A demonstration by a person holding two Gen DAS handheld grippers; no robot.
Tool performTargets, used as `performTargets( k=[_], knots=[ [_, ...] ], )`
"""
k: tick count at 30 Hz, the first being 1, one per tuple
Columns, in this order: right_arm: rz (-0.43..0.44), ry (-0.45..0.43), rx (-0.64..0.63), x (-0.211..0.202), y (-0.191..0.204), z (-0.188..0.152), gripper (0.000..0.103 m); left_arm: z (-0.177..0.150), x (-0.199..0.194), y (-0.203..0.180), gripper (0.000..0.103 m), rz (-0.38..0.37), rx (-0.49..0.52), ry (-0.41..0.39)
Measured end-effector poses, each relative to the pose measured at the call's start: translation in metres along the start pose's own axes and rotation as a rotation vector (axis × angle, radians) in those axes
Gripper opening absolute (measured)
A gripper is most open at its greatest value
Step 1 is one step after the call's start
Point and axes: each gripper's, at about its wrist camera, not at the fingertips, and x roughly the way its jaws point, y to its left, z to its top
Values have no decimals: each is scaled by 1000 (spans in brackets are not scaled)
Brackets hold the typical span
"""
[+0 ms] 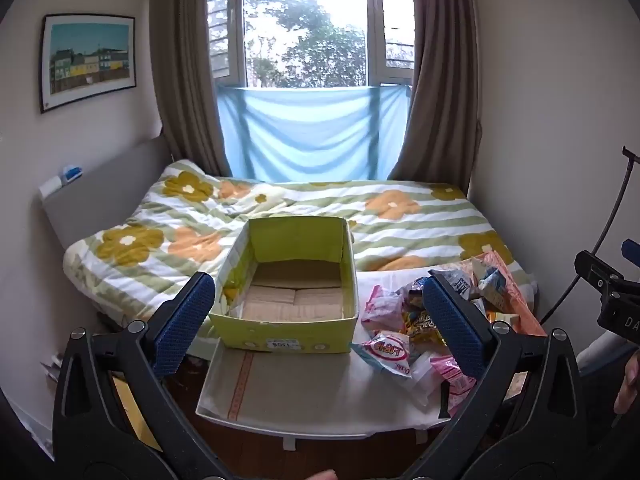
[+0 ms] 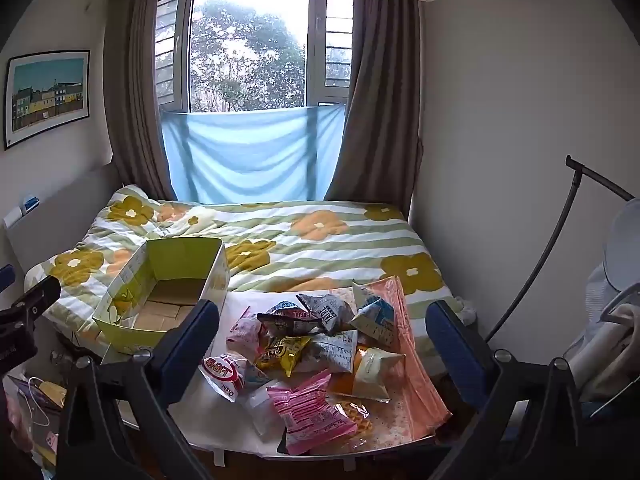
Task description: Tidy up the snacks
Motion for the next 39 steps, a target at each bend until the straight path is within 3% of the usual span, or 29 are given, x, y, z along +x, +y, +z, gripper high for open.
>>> performTargets(
  k=[10, 39],
  knots=[
    [-5, 2, -5, -2, 6, -5, 103, 2, -1, -7, 103, 21, 20, -12],
    [-21, 22, 7, -6, -1, -7, 103, 5, -11, -13, 103, -26, 19, 7]
  ],
)
